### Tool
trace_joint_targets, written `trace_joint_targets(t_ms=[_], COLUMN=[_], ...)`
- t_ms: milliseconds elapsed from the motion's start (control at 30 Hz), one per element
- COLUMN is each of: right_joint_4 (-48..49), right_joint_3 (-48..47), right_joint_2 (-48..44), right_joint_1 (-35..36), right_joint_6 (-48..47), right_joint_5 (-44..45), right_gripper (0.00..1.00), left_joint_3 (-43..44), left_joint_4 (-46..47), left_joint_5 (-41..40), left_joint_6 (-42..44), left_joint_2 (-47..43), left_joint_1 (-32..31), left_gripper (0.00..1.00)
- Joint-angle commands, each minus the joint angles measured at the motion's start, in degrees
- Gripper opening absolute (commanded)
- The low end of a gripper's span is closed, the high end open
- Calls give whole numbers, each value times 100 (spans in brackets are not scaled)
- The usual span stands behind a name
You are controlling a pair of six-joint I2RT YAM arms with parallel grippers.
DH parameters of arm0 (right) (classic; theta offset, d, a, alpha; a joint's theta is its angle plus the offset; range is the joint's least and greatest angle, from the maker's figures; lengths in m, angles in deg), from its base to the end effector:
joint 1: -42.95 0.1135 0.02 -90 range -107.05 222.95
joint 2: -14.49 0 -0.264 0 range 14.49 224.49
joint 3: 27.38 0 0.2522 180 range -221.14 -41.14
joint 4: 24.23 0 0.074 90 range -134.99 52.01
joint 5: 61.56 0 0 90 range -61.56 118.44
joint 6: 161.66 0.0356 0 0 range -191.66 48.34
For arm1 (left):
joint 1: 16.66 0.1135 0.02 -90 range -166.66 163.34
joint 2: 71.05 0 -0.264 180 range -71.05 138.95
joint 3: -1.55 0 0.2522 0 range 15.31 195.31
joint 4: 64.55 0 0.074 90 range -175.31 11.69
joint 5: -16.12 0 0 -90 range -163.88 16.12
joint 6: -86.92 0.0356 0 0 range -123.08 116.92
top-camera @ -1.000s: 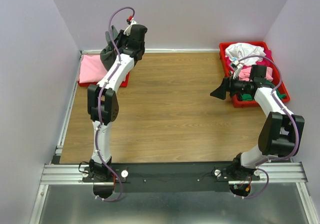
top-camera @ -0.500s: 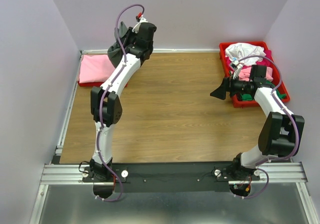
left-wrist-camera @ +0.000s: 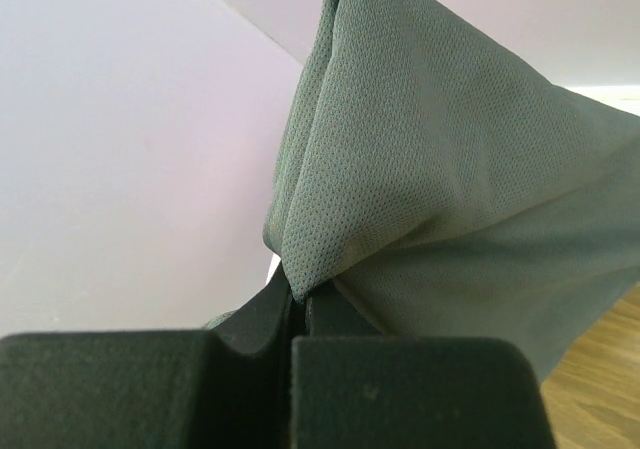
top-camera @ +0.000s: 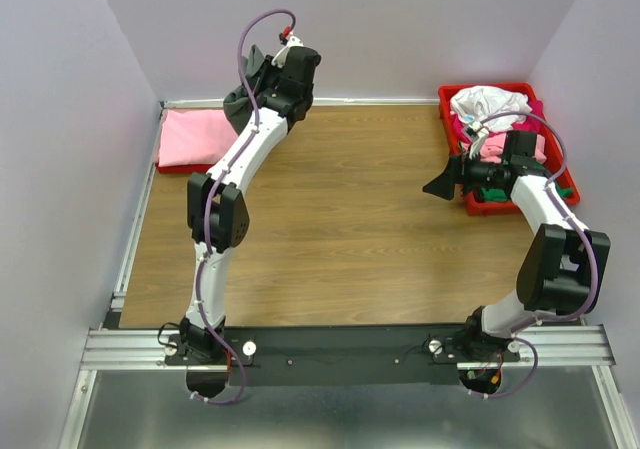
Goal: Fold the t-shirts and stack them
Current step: Neatly place the folded tshirt to the corner
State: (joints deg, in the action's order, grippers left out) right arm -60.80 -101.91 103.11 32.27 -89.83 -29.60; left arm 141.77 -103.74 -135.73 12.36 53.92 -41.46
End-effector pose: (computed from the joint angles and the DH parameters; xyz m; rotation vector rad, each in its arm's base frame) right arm 0.3172 -0.0291 0.2442 -0.5486 2.0527 0.9342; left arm 0.4649 -0.1802 0.3593 -0.0378 1.8652 0.9458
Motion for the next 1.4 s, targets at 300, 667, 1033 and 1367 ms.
trace_joint_targets(t_ms=[300,667,1033,1367], right_joint_4=[-118,-119,-145,-154], right_joint_3=[-5,4,4,-5], right_joint_2=[-20,33,68,94], right_joint_1=[-110,-119,-128,-119], right_joint_6=[-125,-151,-178,-195], right_joint_5=[-216,-225,-225,-243], right_gripper=[100,100,100,100], left_joint_3=[-244,-332,-349,-271], left_joint_4=[-208,-85,-50,29], left_joint_5=[665,735,762,770], left_joint_6=[-815,-762,-700,-586], left_joint_2=[414,309,265,221], left_joint_1=[607,976,1214,1372], left_gripper=[0,0,0,0])
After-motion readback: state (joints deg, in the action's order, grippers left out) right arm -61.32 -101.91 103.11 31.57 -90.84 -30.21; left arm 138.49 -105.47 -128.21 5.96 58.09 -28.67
